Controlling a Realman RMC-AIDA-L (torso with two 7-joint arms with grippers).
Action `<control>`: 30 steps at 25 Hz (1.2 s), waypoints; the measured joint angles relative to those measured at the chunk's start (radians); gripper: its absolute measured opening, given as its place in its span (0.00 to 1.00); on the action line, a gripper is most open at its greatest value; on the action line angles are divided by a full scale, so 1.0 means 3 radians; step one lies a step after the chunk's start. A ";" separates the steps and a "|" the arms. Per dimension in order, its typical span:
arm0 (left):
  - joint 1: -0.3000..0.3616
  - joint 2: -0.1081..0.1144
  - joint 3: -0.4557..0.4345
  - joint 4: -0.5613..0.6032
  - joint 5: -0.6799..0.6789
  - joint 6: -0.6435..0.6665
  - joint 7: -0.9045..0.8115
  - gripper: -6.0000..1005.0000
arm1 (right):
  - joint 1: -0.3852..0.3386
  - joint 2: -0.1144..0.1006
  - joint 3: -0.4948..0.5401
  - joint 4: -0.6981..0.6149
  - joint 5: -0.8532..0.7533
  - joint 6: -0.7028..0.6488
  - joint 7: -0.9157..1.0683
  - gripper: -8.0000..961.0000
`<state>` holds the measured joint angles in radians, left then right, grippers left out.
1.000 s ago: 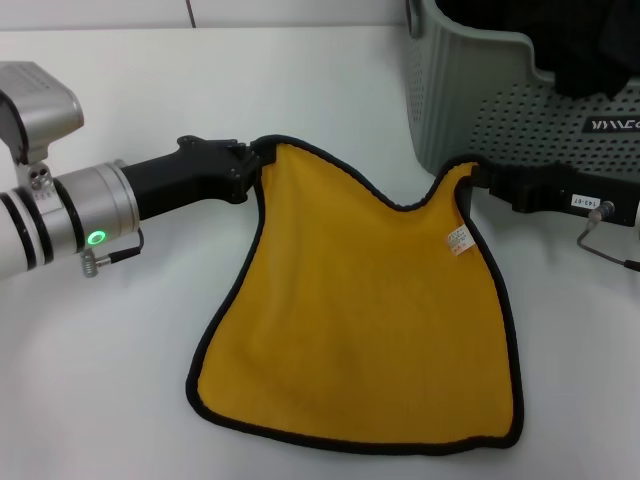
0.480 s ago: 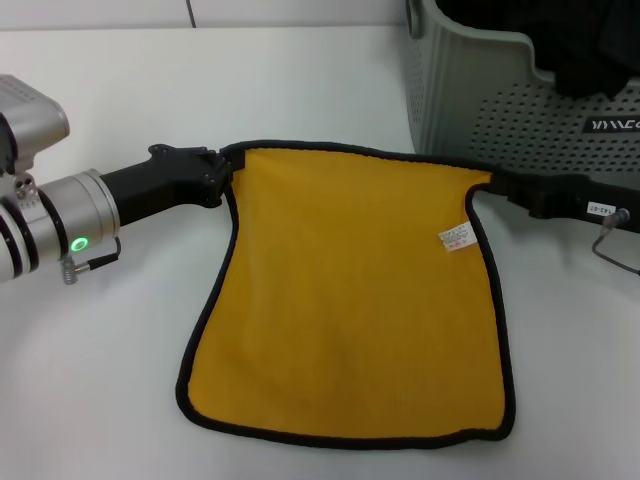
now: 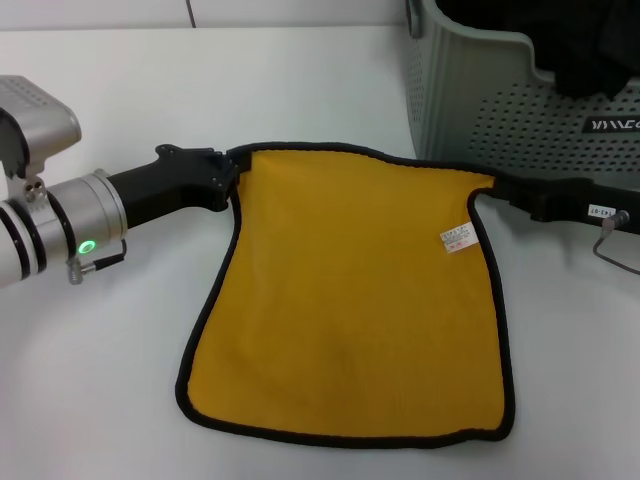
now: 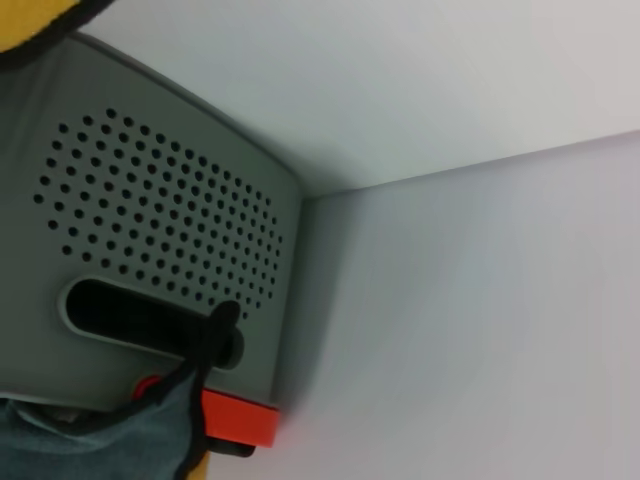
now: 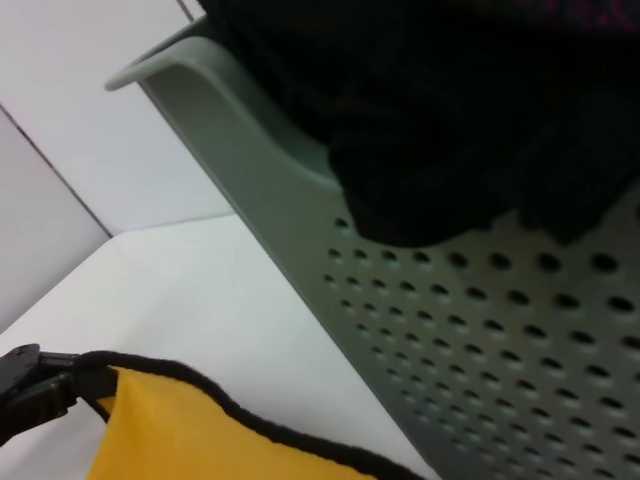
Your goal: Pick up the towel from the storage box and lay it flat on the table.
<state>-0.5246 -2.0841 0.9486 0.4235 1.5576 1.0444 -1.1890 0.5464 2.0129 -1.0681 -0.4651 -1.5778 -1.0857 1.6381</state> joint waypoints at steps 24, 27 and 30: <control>0.0192 -0.0018 -0.0012 0.0131 -0.0458 0.0060 0.0009 0.53 | -0.0717 0.0004 0.0401 -0.0775 0.0033 -0.0561 0.0221 0.71; 0.0285 -0.0016 -0.0012 0.0169 -0.0565 0.0275 0.0012 0.53 | -0.0727 -0.0010 0.0561 -0.0803 0.0038 -0.0976 0.0143 0.74; 0.0337 -0.0006 -0.0012 0.0170 -0.0616 0.0612 0.0067 0.53 | -0.0701 -0.0024 0.0796 -0.0770 0.0040 -0.1628 -0.0078 0.73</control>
<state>-0.4235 -2.0858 0.9449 0.4746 1.3729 1.2281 -1.1690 0.3362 2.0057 -0.8293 -0.6960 -1.5658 -1.5741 1.6147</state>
